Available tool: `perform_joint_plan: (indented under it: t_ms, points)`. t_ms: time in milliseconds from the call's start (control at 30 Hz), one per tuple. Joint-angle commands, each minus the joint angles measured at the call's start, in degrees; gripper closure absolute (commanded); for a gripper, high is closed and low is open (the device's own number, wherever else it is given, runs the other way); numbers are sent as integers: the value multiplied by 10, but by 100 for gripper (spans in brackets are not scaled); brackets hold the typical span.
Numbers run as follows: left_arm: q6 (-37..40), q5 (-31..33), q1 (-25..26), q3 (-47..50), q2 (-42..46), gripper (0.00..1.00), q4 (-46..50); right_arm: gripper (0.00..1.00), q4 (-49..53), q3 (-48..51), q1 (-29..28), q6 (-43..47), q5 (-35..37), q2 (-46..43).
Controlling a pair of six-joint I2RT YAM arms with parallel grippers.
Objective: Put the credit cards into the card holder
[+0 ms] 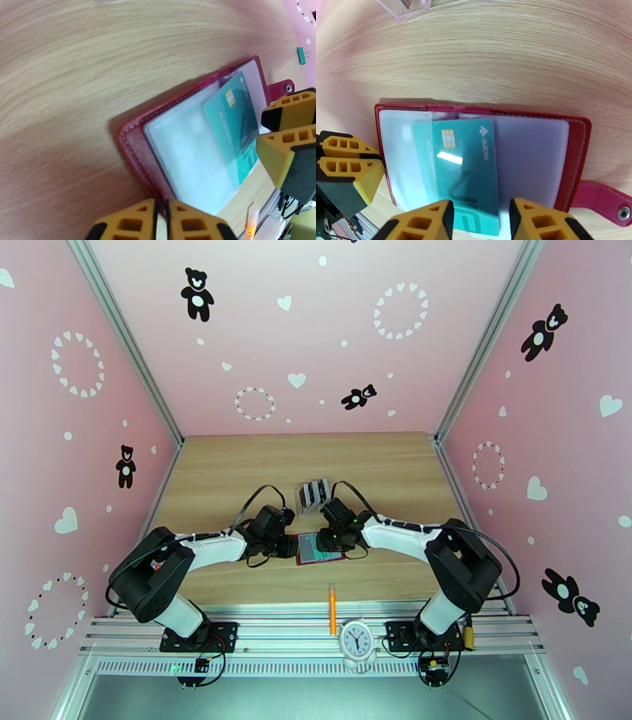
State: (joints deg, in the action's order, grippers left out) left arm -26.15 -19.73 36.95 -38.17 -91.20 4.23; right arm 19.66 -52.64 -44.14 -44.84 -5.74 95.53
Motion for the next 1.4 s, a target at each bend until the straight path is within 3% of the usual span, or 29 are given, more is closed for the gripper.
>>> perform_joint_plan:
  t_ms: [0,1367]
  points:
    - [-2,-5,3,-3,-10,83,0,56,13,-23,-5,9,1,17]
    - [-3,-7,3,-7,-17,83,0,55,13,-63,-47,4,-5,47]
